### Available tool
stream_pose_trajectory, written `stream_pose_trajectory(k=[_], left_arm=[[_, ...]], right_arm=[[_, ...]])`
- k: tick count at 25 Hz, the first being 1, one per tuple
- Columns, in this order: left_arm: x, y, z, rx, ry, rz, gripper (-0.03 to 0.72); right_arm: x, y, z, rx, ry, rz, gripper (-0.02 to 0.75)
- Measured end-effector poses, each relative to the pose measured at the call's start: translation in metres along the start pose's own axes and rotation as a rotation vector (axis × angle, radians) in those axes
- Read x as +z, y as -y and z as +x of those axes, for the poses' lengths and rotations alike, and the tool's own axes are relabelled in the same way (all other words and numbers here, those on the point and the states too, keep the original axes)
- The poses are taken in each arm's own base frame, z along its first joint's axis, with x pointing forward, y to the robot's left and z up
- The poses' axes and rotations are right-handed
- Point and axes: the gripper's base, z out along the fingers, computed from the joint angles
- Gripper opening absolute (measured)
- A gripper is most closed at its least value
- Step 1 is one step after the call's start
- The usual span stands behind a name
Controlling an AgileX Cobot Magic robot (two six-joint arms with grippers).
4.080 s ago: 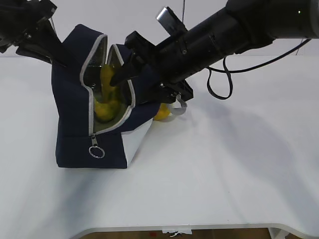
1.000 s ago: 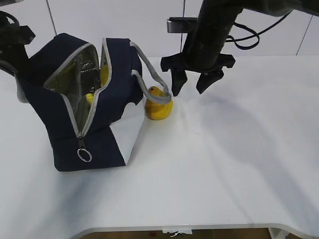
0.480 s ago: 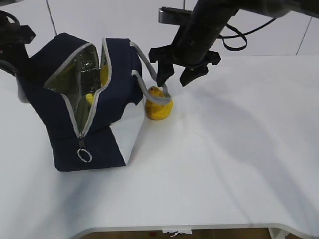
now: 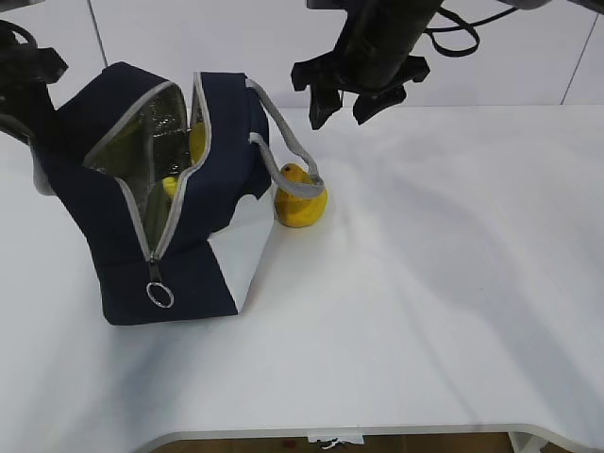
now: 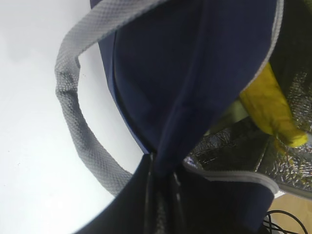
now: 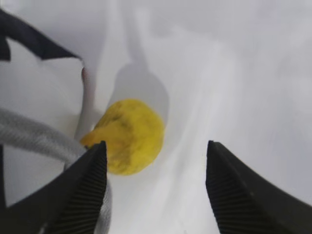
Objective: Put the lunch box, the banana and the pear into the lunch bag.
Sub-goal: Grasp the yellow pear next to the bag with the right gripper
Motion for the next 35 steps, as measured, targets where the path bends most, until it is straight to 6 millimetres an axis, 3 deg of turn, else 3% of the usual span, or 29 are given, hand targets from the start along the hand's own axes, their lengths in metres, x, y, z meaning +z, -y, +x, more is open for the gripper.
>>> stream_pose_trajectory(k=[3, 11, 19, 28, 35], left_arm=[[0.0, 0.0, 0.0, 0.0, 0.0, 0.0, 0.008], [0.0, 0.0, 0.0, 0.0, -0.001, 0.0, 0.008], [0.0, 0.0, 0.0, 0.001, -0.001, -0.001, 0.008], [0.0, 0.0, 0.0, 0.001, -0.001, -0.001, 0.008], [0.0, 0.0, 0.0, 0.001, -0.001, -0.001, 0.008]], right_arm=[[0.006, 0.002, -0.003, -0.003, 0.036, 0.013, 0.493], [0.048, 0.0, 0.004, 0.016, -0.007, -0.033, 0.489], [0.037, -0.017, 0.0, -0.002, -0.017, -0.203, 0.489], [0.038, -0.033, 0.005, -0.058, -0.054, -0.201, 0.489], [0.038, -0.028, 0.006, -0.087, -0.064, -0.151, 0.489]])
